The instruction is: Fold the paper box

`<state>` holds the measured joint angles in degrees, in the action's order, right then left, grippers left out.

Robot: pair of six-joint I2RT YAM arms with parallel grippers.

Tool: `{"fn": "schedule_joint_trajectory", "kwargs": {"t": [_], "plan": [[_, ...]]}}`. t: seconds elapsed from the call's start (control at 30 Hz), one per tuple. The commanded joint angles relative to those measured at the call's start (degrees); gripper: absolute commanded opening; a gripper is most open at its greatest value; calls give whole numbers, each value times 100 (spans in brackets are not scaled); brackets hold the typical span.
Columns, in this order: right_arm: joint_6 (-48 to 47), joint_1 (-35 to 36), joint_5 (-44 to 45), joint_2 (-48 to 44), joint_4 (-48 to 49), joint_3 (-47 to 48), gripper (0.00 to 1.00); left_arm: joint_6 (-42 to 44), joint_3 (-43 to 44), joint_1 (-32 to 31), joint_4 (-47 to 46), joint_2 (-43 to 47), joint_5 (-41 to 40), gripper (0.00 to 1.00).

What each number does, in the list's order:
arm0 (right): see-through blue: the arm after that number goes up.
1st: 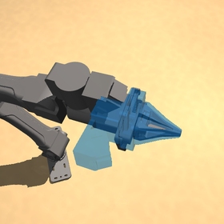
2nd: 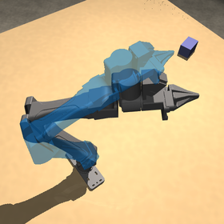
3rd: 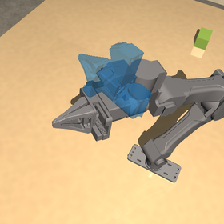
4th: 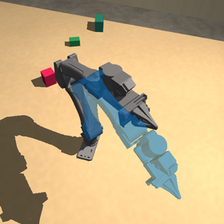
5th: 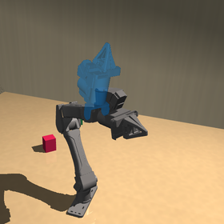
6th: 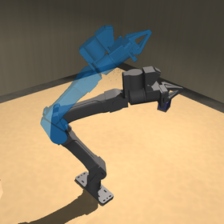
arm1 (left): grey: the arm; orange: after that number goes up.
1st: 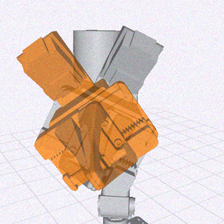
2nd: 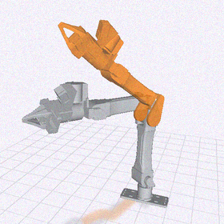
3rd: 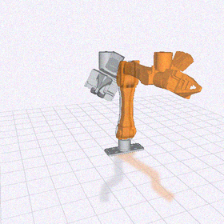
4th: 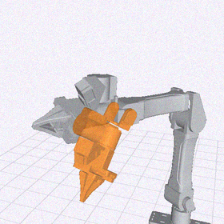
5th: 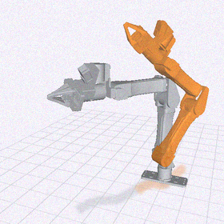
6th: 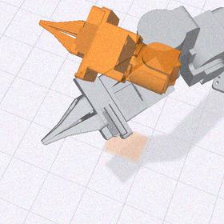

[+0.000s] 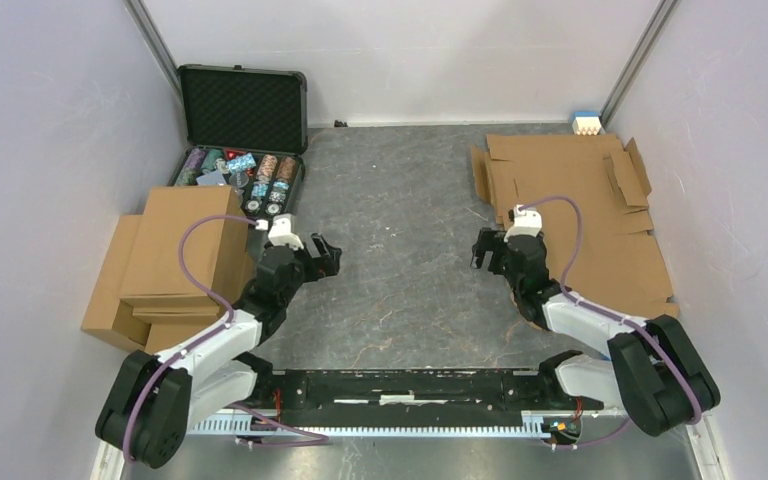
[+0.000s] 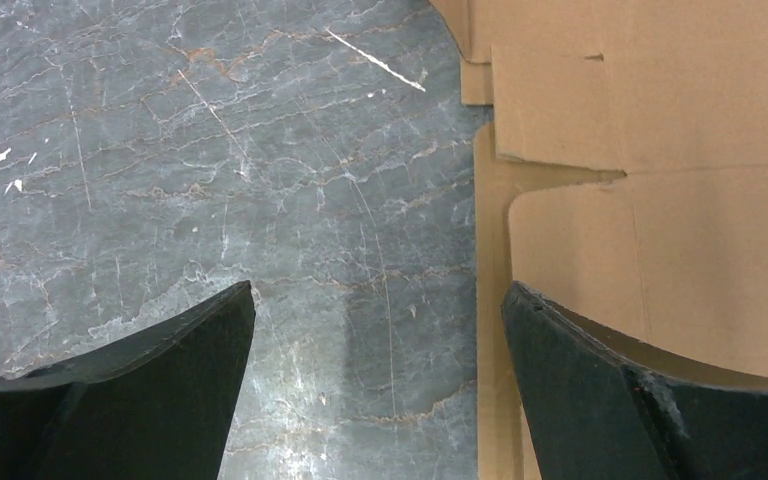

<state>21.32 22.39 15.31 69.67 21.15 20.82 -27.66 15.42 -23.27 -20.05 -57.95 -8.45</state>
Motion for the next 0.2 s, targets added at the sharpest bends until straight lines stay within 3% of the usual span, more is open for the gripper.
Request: {"fn": "schedule_joint_trajectory", "kwargs": {"t": [0.0, 0.17], "plan": [[180, -4, 62, -305, 1081, -452, 98, -372, -74, -15, -849, 21, 238, 100], [128, 2, -187, -487, 1407, -653, 98, -488, -109, -17, -1044, -22, 394, 100]]}}
